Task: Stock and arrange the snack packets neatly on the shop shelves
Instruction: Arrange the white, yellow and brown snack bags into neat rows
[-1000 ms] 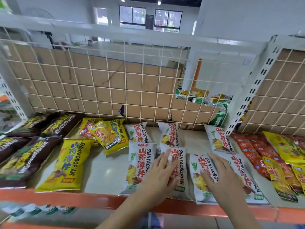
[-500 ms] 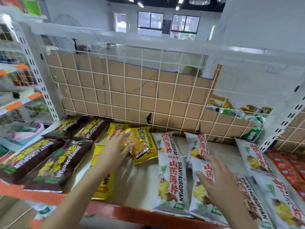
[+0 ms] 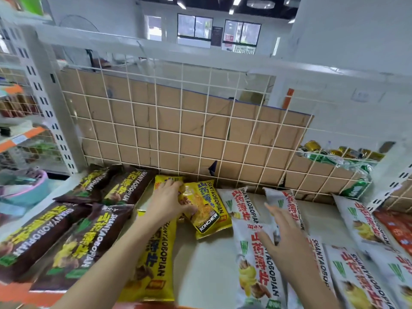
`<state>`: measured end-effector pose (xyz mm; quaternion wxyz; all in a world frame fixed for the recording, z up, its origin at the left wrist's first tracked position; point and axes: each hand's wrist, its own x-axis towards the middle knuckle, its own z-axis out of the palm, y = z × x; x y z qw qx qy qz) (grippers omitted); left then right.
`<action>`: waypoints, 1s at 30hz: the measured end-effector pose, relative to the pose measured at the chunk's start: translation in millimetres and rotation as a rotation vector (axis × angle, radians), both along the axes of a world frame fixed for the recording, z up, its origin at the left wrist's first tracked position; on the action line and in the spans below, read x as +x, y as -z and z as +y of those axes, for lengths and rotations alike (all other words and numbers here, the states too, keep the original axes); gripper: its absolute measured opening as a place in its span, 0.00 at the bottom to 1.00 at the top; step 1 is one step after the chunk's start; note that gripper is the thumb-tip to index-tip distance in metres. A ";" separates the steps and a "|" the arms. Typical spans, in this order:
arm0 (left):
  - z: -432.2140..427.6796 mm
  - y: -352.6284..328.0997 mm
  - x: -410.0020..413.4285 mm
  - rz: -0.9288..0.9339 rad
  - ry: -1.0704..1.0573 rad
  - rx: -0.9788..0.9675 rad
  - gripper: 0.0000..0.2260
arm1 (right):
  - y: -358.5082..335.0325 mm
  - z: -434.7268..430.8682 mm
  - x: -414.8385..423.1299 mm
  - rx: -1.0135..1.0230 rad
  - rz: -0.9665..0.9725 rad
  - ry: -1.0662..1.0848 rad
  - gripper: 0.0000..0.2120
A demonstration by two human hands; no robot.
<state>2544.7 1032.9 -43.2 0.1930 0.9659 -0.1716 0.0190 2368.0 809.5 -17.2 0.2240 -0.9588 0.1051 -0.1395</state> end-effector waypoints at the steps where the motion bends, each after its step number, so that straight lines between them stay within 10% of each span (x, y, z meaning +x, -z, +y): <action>1: -0.6 -0.5 2.4 0.002 0.009 -0.028 0.39 | 0.5 2.2 0.7 -0.001 -0.004 0.002 0.27; 18: 40.9 -28.0 -7.4 0.251 -0.049 -1.220 0.08 | 8.6 25.5 15.0 0.008 0.010 -0.035 0.29; 30: 117.2 -20.2 -30.7 0.229 -0.087 -1.265 0.21 | 17.0 90.1 130.0 -0.140 0.119 -0.323 0.22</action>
